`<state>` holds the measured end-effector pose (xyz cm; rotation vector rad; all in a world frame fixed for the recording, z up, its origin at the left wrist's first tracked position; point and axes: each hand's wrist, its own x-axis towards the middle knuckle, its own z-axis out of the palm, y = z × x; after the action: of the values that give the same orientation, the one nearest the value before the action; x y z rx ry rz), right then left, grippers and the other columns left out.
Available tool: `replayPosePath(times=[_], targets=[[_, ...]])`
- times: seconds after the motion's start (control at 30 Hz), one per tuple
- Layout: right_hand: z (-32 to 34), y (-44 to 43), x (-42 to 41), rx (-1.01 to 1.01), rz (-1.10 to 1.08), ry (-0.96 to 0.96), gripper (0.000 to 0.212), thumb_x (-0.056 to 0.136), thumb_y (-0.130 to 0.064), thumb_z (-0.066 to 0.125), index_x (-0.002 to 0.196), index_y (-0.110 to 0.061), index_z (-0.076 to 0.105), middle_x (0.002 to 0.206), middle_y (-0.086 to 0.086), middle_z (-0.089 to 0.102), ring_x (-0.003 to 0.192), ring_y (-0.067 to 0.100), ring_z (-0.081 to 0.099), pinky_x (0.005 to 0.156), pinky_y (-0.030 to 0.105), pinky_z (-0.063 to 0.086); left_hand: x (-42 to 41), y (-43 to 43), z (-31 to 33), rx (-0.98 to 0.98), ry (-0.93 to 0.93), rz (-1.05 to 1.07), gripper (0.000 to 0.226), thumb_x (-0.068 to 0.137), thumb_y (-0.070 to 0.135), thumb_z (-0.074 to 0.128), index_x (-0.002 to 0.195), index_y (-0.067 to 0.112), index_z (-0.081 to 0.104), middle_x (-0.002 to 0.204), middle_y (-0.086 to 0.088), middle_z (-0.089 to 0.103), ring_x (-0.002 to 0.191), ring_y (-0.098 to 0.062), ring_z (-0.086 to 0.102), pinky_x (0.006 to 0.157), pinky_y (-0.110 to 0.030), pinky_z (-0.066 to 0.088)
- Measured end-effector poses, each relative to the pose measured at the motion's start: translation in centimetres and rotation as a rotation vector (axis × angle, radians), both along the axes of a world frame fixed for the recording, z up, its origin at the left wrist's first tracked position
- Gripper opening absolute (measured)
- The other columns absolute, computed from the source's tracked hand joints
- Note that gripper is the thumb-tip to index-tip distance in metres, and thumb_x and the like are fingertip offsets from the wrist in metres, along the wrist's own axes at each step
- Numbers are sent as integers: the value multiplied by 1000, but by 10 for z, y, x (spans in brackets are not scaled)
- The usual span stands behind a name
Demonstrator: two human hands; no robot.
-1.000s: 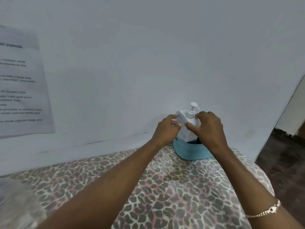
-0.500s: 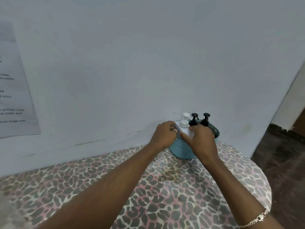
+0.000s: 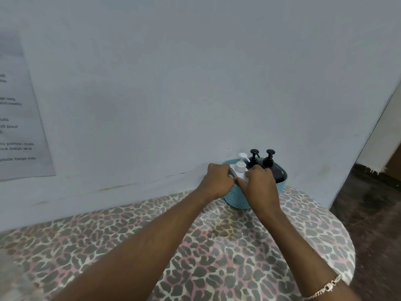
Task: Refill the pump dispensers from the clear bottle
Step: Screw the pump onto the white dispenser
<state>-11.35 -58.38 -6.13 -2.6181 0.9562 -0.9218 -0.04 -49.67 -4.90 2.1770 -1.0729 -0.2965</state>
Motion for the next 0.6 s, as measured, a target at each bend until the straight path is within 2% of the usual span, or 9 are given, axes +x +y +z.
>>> replayPosePath(times=[0.1, 0.13, 0.23, 0.3, 0.37, 0.43, 0.5, 0.6], targets=[[0, 2, 1, -9, 2, 49, 32, 96, -32, 73, 95, -1, 75, 107, 13, 65, 101, 36, 54, 86, 41, 44, -7, 6, 7, 69, -42, -24, 8, 98, 14, 47, 96, 17, 54, 126, -21, 52, 115, -30, 54, 87, -38, 49], [1, 2, 1, -11, 3, 66, 31, 97, -32, 71, 97, -1, 74, 109, 13, 65, 102, 36, 54, 88, 41, 43, -8, 7, 9, 79, -41, -34, 10, 99, 13, 47, 102, 15, 56, 128, -21, 51, 117, -29, 53, 87, -37, 48], [2, 3, -1, -14, 19, 90, 29, 102, -30, 64, 100, -2, 73, 111, 12, 62, 100, 35, 52, 89, 41, 41, -14, 11, 15, 54, -27, -45, 9, 100, 11, 49, 97, 7, 57, 116, -18, 60, 98, -27, 57, 74, -31, 41], [0, 4, -2, -29, 40, 74, 26, 103, -25, 62, 95, -3, 72, 104, 13, 62, 88, 31, 47, 85, 39, 38, -18, 14, 20, 36, -13, -42, 16, 100, 12, 51, 101, 1, 62, 107, -15, 66, 92, -29, 61, 68, -31, 41], [-3, 6, -4, -68, 56, 41, 23, 101, -17, 64, 83, -4, 70, 93, 13, 62, 76, 27, 42, 82, 41, 38, -26, 20, 26, 26, -13, -60, 22, 100, 12, 51, 113, 1, 66, 109, -14, 69, 94, -27, 62, 72, -32, 44], [-4, 9, -7, -105, 59, 19, 24, 96, -9, 68, 73, -5, 66, 82, 14, 62, 68, 30, 48, 81, 45, 42, -34, 30, 32, 14, -20, -71, 26, 100, 14, 54, 118, 1, 67, 114, -13, 70, 96, -26, 62, 80, -35, 49], [1, 13, -12, -108, 86, 4, 25, 95, -7, 68, 70, -5, 65, 78, 15, 62, 68, 33, 55, 79, 46, 43, -41, 43, 36, 7, -33, -68, 28, 101, 18, 56, 121, 0, 66, 121, -16, 68, 106, -31, 64, 88, -40, 51], [4, 13, -17, -87, 112, 25, 25, 97, -13, 66, 74, -7, 62, 81, 14, 63, 77, 34, 59, 81, 44, 41, -49, 66, 42, -14, -59, -43, 36, 102, 19, 58, 134, 5, 63, 135, -15, 63, 120, -30, 61, 92, -33, 47]])
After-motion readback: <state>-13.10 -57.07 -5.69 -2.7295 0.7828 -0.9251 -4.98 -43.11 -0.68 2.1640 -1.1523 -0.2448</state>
